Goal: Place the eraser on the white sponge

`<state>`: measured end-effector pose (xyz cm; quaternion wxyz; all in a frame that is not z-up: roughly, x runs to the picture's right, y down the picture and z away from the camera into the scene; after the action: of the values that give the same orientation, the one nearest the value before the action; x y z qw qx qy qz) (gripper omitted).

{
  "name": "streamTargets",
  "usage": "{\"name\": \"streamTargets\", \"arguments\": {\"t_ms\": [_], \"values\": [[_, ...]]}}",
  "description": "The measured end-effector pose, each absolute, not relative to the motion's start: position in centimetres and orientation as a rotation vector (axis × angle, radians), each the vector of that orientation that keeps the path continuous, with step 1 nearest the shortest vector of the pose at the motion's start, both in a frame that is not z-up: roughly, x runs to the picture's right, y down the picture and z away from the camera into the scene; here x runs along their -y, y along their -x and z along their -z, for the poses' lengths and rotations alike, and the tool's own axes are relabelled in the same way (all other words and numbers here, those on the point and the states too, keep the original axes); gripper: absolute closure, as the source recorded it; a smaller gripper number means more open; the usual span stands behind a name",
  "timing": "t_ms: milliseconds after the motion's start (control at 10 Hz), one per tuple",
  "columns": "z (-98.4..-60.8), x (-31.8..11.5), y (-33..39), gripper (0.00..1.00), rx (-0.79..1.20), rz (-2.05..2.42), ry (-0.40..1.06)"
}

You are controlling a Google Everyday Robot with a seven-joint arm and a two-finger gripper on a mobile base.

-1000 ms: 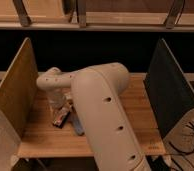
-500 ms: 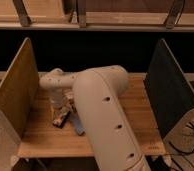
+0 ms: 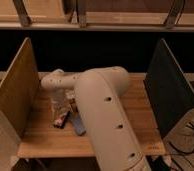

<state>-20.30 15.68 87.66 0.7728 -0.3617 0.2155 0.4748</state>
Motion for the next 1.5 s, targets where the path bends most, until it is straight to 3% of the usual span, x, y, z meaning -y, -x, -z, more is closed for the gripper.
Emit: {"name": "streamTargets", "arguments": {"t_ms": [200,600,1100,1500], "values": [[-87.5,-15.6,20.5,0.84,-0.452,-1.026,0.784],[-86.3,-14.8,20.5,0.85,-0.443,-1.058,0.774],[-81.5,-10.5,21.7,0.85,-0.395,-1.075,0.7],[-77.3,-11.0,14.3,0.85,-0.586,-1.153,0.609]]}}
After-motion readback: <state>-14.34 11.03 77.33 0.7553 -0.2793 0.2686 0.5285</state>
